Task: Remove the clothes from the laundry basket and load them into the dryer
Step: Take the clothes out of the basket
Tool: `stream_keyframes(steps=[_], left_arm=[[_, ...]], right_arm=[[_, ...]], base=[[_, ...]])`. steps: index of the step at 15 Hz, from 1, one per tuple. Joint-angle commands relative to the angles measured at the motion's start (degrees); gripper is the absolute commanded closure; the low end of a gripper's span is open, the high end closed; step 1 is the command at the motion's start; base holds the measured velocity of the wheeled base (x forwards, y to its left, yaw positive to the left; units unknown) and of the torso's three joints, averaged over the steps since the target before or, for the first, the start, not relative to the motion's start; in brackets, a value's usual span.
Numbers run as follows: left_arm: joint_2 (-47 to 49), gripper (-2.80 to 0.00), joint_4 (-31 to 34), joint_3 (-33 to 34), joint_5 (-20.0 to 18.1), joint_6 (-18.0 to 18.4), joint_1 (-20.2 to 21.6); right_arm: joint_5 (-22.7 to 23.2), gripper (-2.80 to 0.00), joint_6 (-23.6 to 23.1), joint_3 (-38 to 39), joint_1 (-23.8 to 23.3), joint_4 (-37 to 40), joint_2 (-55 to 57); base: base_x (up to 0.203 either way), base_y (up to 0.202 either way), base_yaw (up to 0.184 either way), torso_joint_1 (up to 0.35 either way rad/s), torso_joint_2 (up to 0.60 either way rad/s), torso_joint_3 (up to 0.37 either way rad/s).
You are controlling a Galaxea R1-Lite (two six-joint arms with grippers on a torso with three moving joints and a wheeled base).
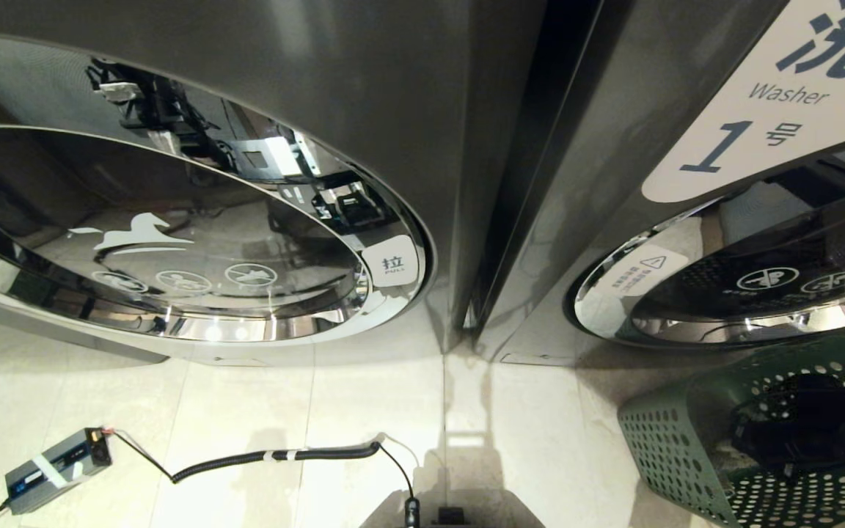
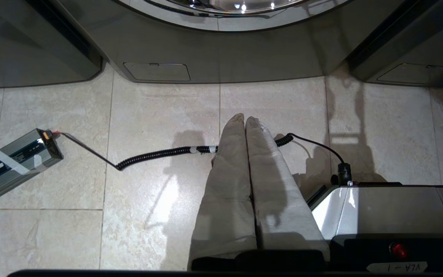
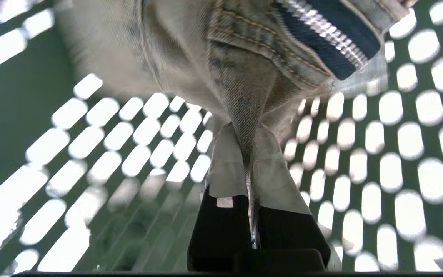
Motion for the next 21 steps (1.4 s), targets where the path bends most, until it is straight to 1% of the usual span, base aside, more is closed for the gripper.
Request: stream_keyframes(steps=[1, 5, 8, 10, 15, 18, 19, 21], left_arm=[[0.0, 0.0, 0.0, 0.0, 0.0, 0.0, 0.0], [0.0, 0.0, 0.0, 0.0, 0.0, 0.0, 0.0], [0.0, 0.0, 0.0, 0.0, 0.0, 0.0, 0.0], [0.0, 0.0, 0.0, 0.0, 0.0, 0.0, 0.0], [0.0, 0.0, 0.0, 0.0, 0.0, 0.0, 0.0], [0.0, 0.0, 0.0, 0.0, 0.0, 0.0, 0.0], [0.0, 0.0, 0.0, 0.0, 0.0, 0.0, 0.0], [0.0, 0.0, 0.0, 0.0, 0.0, 0.0, 0.0]], right_arm=[[-0.2, 0.0, 0.1, 5.7, 0.0, 0.1, -10.1], [-1.9, 0.0, 0.0, 14.1, 0.1, 0.4, -20.5], [-5.3, 0.0, -0.3, 21.2, 0.0, 0.3, -26.6], [-6.7, 0.0, -0.1, 24.9, -0.2, 0.2, -30.5], [-7.2, 0.0, -0.1, 28.9, -1.7, 0.2, -41.3], [-7.3, 0.0, -0.4, 32.5, -2.3, 0.3, -50.5], [-7.6, 0.0, -1.1, 34.1, -2.3, 0.3, -54.6], [-8.9, 0.0, -4.2, 38.1, -2.3, 0.4, -63.0]], base=[[0.0, 0.0, 0.0, 0.0, 0.0, 0.0], [0.0, 0.0, 0.0, 0.0, 0.0, 0.0], [0.0, 0.0, 0.0, 0.0, 0.0, 0.0], [0.0, 0.0, 0.0, 0.0, 0.0, 0.0], [0.0, 0.0, 0.0, 0.0, 0.0, 0.0], [0.0, 0.0, 0.0, 0.0, 0.0, 0.0], [0.0, 0.0, 0.0, 0.0, 0.0, 0.0], [0.0, 0.0, 0.0, 0.0, 0.0, 0.0]])
